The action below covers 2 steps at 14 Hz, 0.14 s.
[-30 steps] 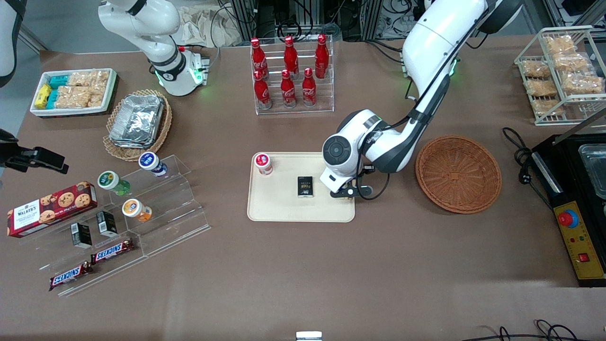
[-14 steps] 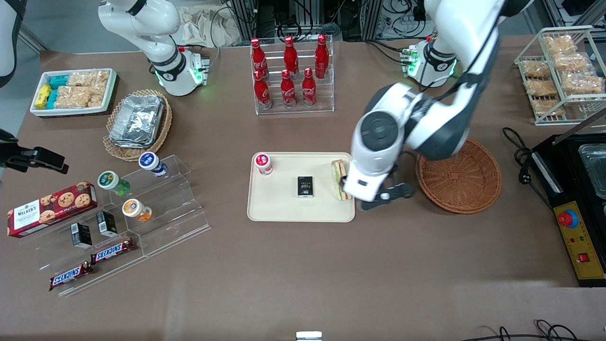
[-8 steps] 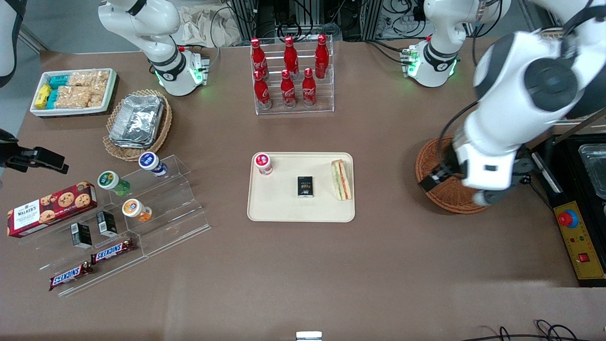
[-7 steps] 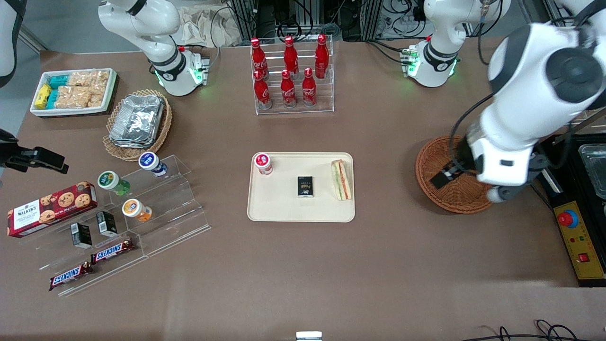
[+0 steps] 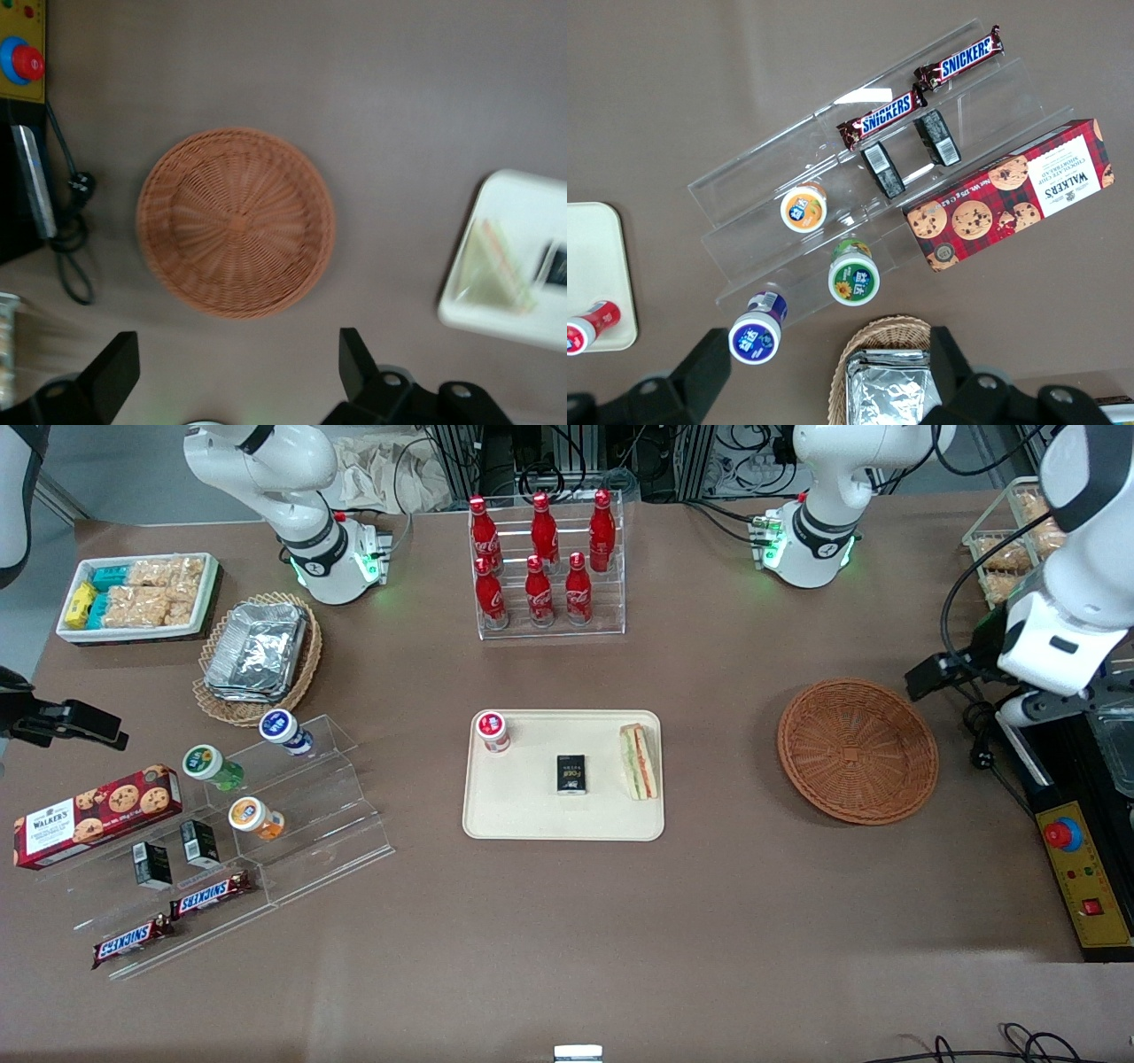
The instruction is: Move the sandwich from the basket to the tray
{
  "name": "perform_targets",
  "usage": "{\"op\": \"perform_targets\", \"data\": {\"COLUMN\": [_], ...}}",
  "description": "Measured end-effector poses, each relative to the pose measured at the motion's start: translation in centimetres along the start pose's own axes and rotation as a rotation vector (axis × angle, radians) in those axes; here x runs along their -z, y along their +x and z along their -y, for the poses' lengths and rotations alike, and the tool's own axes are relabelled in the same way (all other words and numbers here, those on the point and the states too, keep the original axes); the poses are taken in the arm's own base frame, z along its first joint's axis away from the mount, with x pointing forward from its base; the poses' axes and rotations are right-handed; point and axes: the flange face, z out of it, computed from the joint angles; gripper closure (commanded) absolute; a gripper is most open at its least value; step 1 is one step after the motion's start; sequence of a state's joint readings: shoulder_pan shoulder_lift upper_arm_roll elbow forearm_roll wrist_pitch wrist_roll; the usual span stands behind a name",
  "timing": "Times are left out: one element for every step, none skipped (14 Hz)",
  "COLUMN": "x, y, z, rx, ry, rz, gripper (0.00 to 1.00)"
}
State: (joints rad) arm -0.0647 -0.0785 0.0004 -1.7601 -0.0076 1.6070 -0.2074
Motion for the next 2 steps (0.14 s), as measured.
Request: {"op": "perform_targets", "data": {"x": [0.23,0.29], "y": [-0.11,-0.08], "z": [0.95,1.46], "rx": [-0.035,-0.057], "ry": [-0.002,-0.003], "rz": [0.005,0.006], "gripper": [0.0,0.0]}}
